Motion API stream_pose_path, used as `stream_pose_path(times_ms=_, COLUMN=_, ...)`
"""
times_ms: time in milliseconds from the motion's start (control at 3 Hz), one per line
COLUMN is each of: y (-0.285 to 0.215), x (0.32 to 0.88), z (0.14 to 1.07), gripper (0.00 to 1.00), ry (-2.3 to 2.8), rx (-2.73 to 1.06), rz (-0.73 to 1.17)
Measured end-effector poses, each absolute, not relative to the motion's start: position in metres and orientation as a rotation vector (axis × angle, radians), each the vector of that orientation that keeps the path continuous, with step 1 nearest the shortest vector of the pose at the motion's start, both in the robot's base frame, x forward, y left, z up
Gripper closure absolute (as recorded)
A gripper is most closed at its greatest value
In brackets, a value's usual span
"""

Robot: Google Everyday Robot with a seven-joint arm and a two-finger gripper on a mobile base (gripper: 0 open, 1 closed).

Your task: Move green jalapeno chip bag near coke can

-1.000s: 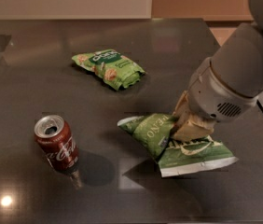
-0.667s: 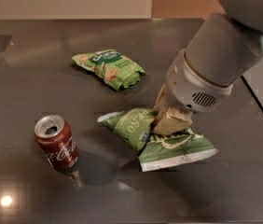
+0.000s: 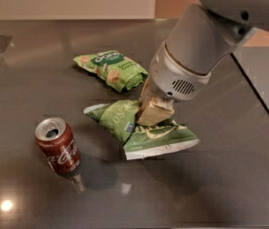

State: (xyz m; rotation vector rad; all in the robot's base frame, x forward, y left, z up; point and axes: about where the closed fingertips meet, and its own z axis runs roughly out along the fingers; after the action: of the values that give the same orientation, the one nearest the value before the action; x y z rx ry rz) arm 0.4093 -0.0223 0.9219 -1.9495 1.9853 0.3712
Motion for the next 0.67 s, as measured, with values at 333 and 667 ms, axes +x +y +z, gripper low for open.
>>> stream_pose_path(times_ms=333, y=-0.014, x=0.416, z=0.916, gripper=0.37, ry=1.972, rx=-1.947, rz=0.407)
stream_pose_path(times_ms=667, y=-0.002, x=0.414, z=0.912, gripper=0.13, ry=1.956, rx=-1.953, rz=0.444)
